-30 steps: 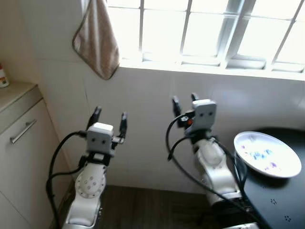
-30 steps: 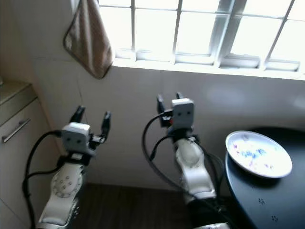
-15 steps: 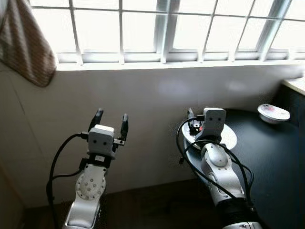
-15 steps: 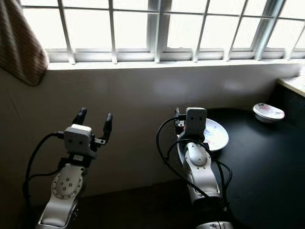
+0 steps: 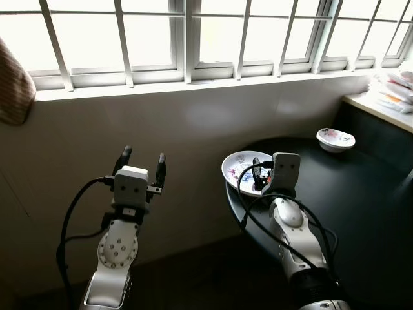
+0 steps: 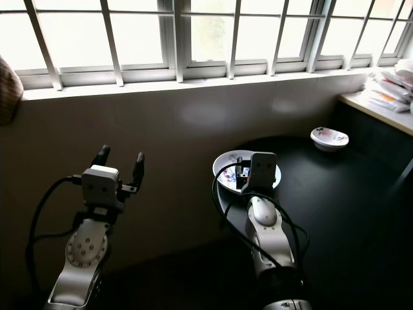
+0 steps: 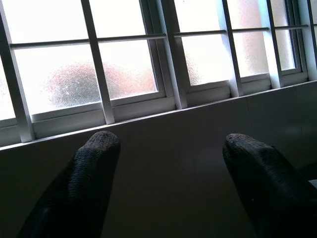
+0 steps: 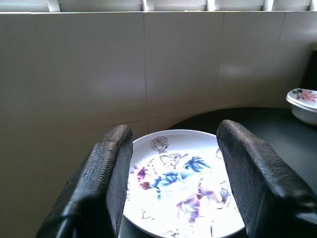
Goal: Kitchen organization
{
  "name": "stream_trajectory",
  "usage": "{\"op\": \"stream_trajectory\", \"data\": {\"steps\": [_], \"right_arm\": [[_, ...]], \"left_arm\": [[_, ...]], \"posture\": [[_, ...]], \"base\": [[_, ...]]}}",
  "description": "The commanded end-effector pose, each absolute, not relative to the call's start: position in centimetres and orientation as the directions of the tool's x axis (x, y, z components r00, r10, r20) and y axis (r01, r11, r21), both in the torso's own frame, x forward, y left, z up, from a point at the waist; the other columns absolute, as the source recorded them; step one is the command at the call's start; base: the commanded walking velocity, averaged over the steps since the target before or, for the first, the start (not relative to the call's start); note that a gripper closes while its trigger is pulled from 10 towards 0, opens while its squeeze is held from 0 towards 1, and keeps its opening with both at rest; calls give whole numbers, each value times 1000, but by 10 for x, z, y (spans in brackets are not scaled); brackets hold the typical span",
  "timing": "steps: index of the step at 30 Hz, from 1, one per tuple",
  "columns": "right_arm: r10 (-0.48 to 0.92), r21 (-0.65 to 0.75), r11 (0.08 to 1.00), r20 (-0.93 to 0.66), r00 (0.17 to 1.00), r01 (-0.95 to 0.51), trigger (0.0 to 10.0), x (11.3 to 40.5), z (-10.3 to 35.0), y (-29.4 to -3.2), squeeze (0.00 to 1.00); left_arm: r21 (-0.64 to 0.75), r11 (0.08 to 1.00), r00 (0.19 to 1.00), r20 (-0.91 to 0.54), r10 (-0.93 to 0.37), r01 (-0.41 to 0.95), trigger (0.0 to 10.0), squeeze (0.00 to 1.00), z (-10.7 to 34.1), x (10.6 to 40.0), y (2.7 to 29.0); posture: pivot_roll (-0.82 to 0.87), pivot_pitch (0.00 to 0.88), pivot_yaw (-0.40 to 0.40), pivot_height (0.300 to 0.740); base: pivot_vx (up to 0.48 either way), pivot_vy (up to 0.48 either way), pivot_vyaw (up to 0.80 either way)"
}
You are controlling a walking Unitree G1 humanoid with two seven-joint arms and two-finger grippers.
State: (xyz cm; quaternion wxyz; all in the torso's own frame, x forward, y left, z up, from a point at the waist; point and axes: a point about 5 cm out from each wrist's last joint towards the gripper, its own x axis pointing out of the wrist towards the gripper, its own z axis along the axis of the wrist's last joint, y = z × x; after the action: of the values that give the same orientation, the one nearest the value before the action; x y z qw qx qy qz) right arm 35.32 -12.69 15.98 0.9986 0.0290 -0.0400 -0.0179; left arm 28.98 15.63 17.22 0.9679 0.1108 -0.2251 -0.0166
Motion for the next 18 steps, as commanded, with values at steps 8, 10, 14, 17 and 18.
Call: {"op": "stream_trajectory", "data": {"steps": [8, 10, 14, 17, 18], "right_arm": [[-79, 61, 995, 47, 996, 76, 10000, 357, 158, -137, 0], [-79, 51, 996, 39, 996, 77, 10000, 357, 157, -137, 0], [-96, 78, 993, 24, 995, 94, 10000, 357, 154, -138, 0], [-97, 71, 993, 0, 995, 96, 10000, 357, 150, -139, 0], [-96, 68, 993, -12, 995, 97, 10000, 357, 149, -140, 0]], "left_arm": [[223, 975, 900, 426, -92, -6, 10000, 0, 174, 292, 153], [215, 977, 897, 432, -93, -2, 10000, 0, 174, 291, 152], [209, 978, 891, 443, -99, 4, 10000, 0, 175, 290, 151], [211, 977, 894, 438, -97, 2, 10000, 0, 175, 290, 151], [212, 977, 895, 437, -96, 1, 10000, 0, 174, 290, 152]], "posture": [[27, 0, -35, 736], [27, 0, -35, 736], [29, 0, -35, 736], [30, 0, -36, 736], [30, 0, -36, 736]], "base": [[338, 0, -600], [167, 0, 0], [0, 0, 0], [0, 0, 0], [0, 0, 0]]}}
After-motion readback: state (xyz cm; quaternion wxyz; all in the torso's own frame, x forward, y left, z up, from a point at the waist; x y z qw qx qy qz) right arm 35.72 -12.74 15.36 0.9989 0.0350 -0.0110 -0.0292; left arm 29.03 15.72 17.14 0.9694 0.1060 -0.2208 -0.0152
